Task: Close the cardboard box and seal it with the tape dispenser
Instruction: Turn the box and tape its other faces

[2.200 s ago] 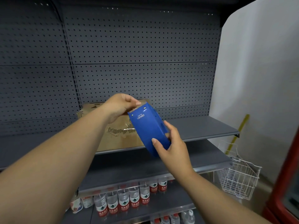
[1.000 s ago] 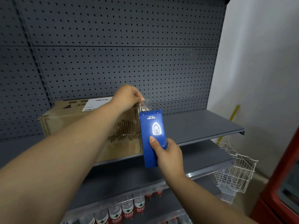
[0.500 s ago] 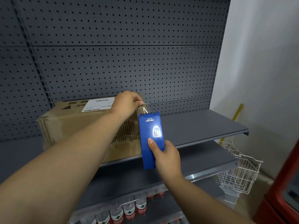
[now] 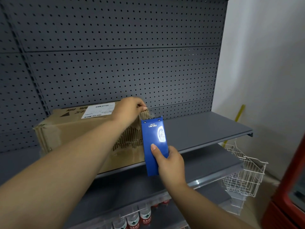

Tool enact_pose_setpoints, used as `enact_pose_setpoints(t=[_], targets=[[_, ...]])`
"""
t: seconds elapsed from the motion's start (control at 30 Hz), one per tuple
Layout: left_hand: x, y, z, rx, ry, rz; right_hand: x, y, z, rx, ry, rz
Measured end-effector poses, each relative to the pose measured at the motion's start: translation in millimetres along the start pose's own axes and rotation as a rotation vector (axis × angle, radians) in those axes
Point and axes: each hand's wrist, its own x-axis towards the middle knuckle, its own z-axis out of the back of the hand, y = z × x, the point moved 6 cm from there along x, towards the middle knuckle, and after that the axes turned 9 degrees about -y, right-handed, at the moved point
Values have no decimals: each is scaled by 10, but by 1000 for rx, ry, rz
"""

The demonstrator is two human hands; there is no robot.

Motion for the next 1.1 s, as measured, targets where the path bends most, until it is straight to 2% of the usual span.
enact_pose_setpoints(t=[0.13, 0.23, 0.33, 0.53, 0.7, 0.83, 1.1], targets=[[-82, 4, 20, 232, 128, -125, 24, 18, 29, -4, 27, 3], [-138, 99, 34, 310, 243, -102, 35, 33, 41, 7, 60, -10], [-152, 69, 22, 372, 207, -109, 45, 58, 66, 2, 106, -8], [-9, 88, -9, 340, 183, -64, 143, 253, 71, -4, 245, 79], [218, 102, 93, 319, 174, 16, 359, 409, 6, 16, 345, 36], [459, 225, 73, 303, 197, 67, 582, 444, -61, 117, 348, 4], [882, 466, -58, 303, 290, 75, 805, 545, -259, 149, 320, 30]])
